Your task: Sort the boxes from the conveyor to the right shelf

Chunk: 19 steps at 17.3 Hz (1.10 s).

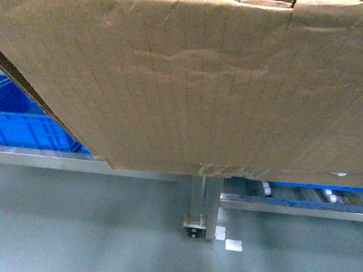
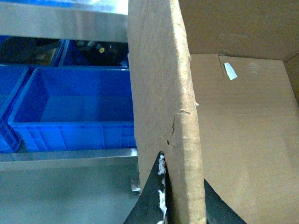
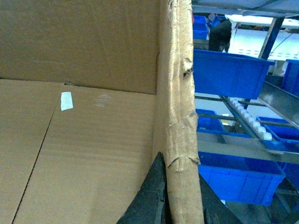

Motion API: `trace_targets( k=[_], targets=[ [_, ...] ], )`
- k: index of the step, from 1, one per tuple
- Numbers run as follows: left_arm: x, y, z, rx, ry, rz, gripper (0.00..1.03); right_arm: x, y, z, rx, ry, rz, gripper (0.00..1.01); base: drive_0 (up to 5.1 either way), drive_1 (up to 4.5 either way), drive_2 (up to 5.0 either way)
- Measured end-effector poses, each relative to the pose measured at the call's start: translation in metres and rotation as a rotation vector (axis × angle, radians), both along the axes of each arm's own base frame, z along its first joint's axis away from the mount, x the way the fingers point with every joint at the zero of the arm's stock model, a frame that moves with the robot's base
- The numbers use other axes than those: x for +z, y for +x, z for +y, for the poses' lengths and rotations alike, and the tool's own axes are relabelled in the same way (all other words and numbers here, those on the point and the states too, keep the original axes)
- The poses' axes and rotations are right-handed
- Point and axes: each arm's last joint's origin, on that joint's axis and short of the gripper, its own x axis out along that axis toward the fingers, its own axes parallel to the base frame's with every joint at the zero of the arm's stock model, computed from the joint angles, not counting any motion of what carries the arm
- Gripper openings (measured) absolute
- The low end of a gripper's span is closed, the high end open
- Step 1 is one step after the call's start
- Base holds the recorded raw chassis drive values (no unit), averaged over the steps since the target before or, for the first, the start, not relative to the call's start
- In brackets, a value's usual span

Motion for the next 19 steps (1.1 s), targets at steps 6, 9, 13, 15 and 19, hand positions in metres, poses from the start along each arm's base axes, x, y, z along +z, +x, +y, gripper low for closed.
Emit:
trace_targets(
  k=[6, 9, 13, 15, 19],
  targets=[
    [-0.0004, 0.0002, 0.0, 0.0, 0.001, 0.002, 0.03, -0.0013, 0.0004, 0.0004, 0.002, 0.0, 0.004, 0.05, -1.1, -1.11, -1.1],
    [-0.0004, 0.0003, -0.0001, 0.0, 0.0, 0.001, 0.03, -0.0012, 0.0003, 0.0003, 0.001, 0.0, 0.004, 0.05, -1.6, -1.62, -1.6],
    [-0.0004, 0.0005, -0.0002, -0.001, -0.001, 0.001, 0.03, -0.0006, -0.0001, -0.0004, -0.002, 0.0, 0.002, 0.05, -0.8, -0.81, -0.8],
    [-0.0004, 0.0005, -0.0002, -0.001, 0.0, 0.0, 0.03, -0.0007, -0.0001, -0.0004, -0.002, 0.0, 0.002, 0.05, 0.0, 0.0, 0.0],
    [-0.0007, 0.0006, 0.0004, 0.002, 0.0, 0.003, 0.03, -0.0008, 0.0, 0.0004, 0.002, 0.0, 0.002, 0.05, 1.1, -0.59, -0.6]
  ],
)
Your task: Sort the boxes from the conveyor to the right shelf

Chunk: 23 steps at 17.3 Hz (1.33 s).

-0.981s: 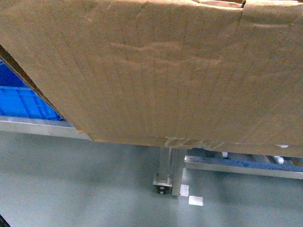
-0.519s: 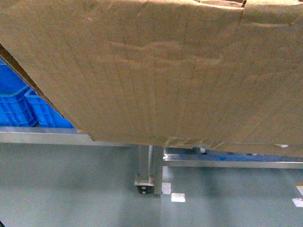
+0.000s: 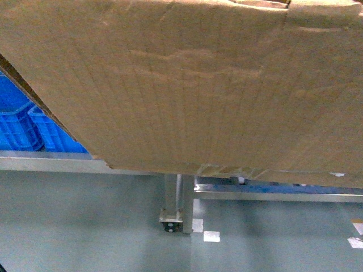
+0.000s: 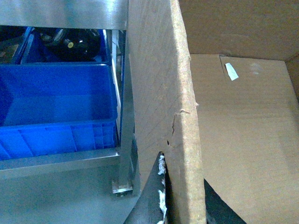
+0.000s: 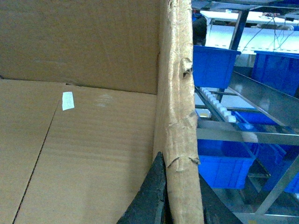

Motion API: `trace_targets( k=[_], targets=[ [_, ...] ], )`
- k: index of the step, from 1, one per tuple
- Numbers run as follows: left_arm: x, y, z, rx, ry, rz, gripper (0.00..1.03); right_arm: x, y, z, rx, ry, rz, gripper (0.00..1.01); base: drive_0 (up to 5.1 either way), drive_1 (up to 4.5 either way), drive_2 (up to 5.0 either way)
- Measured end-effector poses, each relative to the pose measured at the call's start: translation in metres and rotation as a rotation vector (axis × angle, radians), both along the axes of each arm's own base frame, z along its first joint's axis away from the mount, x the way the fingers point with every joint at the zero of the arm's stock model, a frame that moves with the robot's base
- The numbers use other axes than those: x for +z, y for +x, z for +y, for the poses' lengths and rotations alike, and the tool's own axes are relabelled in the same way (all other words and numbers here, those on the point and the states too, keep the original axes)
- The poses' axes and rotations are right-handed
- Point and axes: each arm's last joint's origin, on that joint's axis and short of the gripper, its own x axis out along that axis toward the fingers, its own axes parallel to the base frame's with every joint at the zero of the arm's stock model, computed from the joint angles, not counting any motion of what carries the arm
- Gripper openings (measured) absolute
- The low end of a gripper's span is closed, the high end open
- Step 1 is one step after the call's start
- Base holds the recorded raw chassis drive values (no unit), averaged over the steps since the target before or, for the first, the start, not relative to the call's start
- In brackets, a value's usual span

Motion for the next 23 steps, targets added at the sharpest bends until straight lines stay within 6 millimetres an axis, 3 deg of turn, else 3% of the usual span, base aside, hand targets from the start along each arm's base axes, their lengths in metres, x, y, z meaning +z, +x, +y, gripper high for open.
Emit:
trace_targets(
  k=[18, 23],
  targets=[
    [0.0002, 0.0, -0.0001, -0.001, -0.001, -0.002, 0.03, 0.0001, 0.0, -0.0001, 0.0, 0.0, -0.001, 0.05, 4.6, -2.34, -2.3],
    [0.0003, -0.0005, -0.0017, -0.007, -0.001, -0.003, 0.03, -0.0004, 0.0002, -0.0021, -0.008, 0.0, 0.003, 0.04, 2.1, -1.04, -1.0]
  ],
)
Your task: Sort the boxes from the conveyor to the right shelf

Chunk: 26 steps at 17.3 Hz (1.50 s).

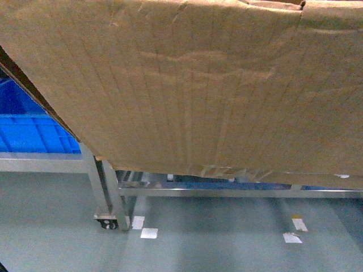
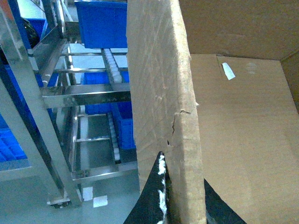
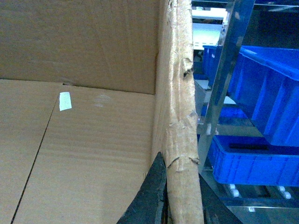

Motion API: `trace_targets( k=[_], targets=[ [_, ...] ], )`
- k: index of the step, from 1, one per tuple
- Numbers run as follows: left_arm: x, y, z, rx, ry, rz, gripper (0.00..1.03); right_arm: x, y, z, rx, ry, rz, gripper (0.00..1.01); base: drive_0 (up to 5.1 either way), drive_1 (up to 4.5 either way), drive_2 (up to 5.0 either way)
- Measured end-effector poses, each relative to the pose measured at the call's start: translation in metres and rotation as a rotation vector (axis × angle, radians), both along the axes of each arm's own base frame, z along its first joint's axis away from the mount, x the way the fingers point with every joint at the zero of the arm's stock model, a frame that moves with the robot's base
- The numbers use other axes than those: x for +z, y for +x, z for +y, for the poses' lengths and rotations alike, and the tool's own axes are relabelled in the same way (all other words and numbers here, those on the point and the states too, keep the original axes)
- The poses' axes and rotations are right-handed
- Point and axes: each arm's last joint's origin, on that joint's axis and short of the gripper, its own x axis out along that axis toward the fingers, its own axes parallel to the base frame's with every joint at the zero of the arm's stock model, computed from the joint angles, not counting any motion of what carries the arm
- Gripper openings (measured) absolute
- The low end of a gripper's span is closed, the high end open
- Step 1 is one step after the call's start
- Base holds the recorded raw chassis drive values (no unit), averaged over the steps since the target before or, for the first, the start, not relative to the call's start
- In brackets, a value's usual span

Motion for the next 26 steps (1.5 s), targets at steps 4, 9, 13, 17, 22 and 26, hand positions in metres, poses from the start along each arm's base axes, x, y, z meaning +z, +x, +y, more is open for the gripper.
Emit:
trace_targets(
  k=[4, 9, 13, 17, 22, 26],
  targets=[
    [-0.0003, 0.0002, 0.0006, 0.003, 0.001, 0.003, 0.03, 0.0004, 0.0, 0.0006, 0.005, 0.0, -0.003, 0.04, 0.0, 0.57, -0.6],
    [0.0009, -0.0006, 0.0008, 0.003, -0.001, -0.003, 0.03, 0.0004, 0.0, 0.0005, 0.004, 0.001, -0.003, 0.04, -0.1, 3.97, -4.1],
    [0.0004, -0.0002, 0.0008, 0.003, 0.0, 0.0, 0.03, 0.0002, 0.0, 0.0005, 0.004, 0.0, -0.002, 0.04, 0.1, 4.13, -4.0],
    [0.0006, -0.0002, 0.0007, 0.003, -0.001, -0.003, 0.03, 0.0005, -0.0001, 0.0005, 0.004, 0.001, -0.005, 0.04, 0.1, 4.17, -4.0],
    [-0.0001, -0.0002, 0.0008, 0.003, 0.001, 0.003, 0.03, -0.0002, 0.0001, 0.0005, 0.005, 0.0, 0.001, 0.04, 0.1, 4.16, -4.0],
    [0.0004, 0.0002, 0.0006, 0.003, -0.001, -0.003, 0.03, 0.0003, 0.0003, 0.0006, 0.005, 0.001, -0.006, 0.04, 0.0, 2.07, -2.0]
  ],
)
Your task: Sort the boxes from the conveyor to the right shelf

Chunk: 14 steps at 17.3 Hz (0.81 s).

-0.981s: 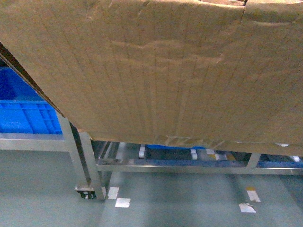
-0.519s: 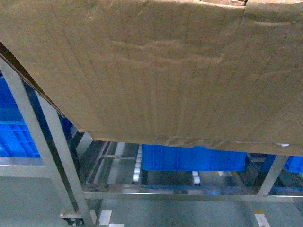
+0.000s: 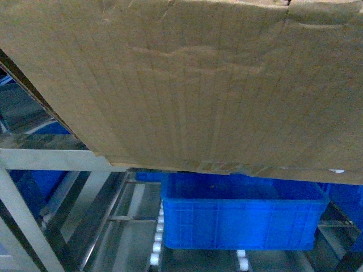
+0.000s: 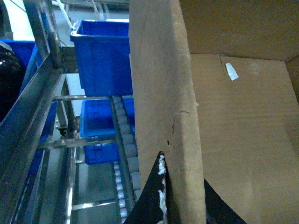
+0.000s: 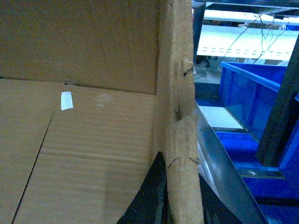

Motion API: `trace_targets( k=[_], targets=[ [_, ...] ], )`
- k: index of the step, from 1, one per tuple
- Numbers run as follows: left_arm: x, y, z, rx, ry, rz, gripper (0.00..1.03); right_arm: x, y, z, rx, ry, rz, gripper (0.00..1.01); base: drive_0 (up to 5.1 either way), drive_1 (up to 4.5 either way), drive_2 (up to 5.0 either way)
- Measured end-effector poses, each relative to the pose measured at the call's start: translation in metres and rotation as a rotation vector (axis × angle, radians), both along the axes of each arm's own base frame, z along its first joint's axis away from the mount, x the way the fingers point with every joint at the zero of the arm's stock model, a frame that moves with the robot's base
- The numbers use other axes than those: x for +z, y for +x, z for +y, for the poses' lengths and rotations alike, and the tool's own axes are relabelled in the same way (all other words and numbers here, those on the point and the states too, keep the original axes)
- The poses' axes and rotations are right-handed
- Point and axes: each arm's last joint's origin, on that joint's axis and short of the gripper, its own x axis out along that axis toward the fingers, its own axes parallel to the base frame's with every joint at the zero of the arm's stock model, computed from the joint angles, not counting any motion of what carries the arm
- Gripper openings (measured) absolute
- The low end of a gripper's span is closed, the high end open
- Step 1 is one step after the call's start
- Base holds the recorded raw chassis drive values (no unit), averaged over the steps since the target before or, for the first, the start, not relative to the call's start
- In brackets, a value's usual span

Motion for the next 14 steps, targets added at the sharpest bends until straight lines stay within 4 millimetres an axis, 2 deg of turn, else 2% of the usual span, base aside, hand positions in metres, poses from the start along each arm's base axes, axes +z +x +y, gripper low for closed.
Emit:
trace_targets(
  k=[5, 8, 11, 13, 14],
  targets=[
    [-0.001, 0.001, 0.0, 0.001, 0.009, 0.027, 0.03, -0.001, 0.001, 0.0, 0.006, 0.0, 0.009, 0.04, 0.0, 0.0, 0.0],
    [0.012, 0.031, -0.011, 0.0, 0.051, 0.111, 0.03, 0.004, 0.023, 0.003, 0.011, -0.012, 0.074, 0.04, 0.0, 0.0, 0.0],
    [0.03, 0.063, -0.023, -0.016, 0.081, 0.174, 0.03, 0.014, 0.055, -0.003, 0.027, 0.006, 0.149, 0.04, 0.0, 0.0, 0.0],
    [0.033, 0.077, -0.027, -0.016, 0.085, 0.225, 0.03, 0.017, 0.073, -0.006, 0.053, 0.026, 0.205, 0.04, 0.0, 0.0, 0.0],
    [0.034, 0.078, -0.027, -0.017, 0.083, 0.229, 0.03, 0.017, 0.075, -0.006, 0.055, 0.026, 0.212, 0.04, 0.0, 0.0, 0.0]
  ],
)
